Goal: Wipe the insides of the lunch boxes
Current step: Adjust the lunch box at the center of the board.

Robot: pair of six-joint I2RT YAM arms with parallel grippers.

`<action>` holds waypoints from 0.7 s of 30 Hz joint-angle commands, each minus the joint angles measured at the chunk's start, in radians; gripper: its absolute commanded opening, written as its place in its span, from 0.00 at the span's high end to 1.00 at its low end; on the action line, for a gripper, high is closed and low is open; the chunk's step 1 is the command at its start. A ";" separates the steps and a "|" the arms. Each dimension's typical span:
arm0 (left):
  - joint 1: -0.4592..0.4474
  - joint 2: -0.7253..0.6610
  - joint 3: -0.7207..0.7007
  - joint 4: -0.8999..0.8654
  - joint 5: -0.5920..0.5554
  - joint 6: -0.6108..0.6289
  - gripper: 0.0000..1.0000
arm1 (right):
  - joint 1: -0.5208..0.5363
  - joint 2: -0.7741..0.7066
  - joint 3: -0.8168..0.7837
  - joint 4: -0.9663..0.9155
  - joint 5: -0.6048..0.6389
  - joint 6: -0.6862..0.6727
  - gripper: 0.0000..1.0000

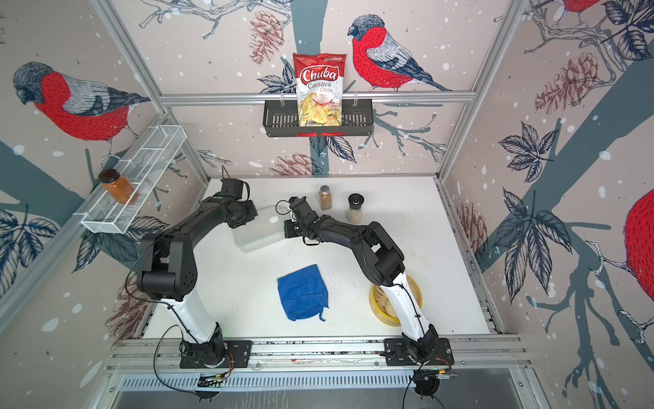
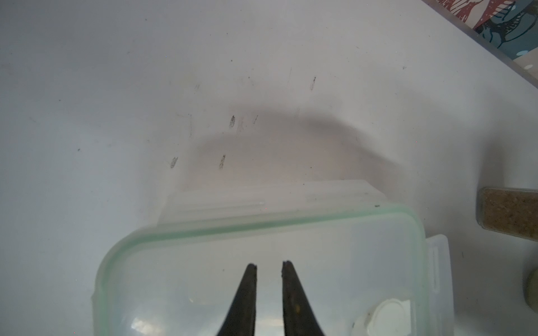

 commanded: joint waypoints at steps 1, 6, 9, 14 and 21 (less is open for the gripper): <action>0.000 -0.057 -0.085 -0.045 0.046 -0.017 0.82 | -0.007 0.019 0.032 -0.016 -0.036 -0.013 1.00; -0.042 -0.208 -0.254 0.018 0.136 -0.098 0.81 | -0.014 0.063 0.114 -0.047 -0.044 -0.026 1.00; -0.088 -0.257 -0.272 0.021 0.165 -0.129 0.80 | -0.020 0.099 0.194 -0.103 -0.034 -0.044 1.00; -0.088 -0.244 -0.046 -0.037 -0.062 -0.068 0.78 | -0.023 0.039 0.076 -0.061 -0.009 -0.043 1.00; 0.027 0.104 0.318 -0.144 -0.277 -0.053 0.75 | -0.006 -0.106 -0.158 0.018 0.020 -0.023 1.00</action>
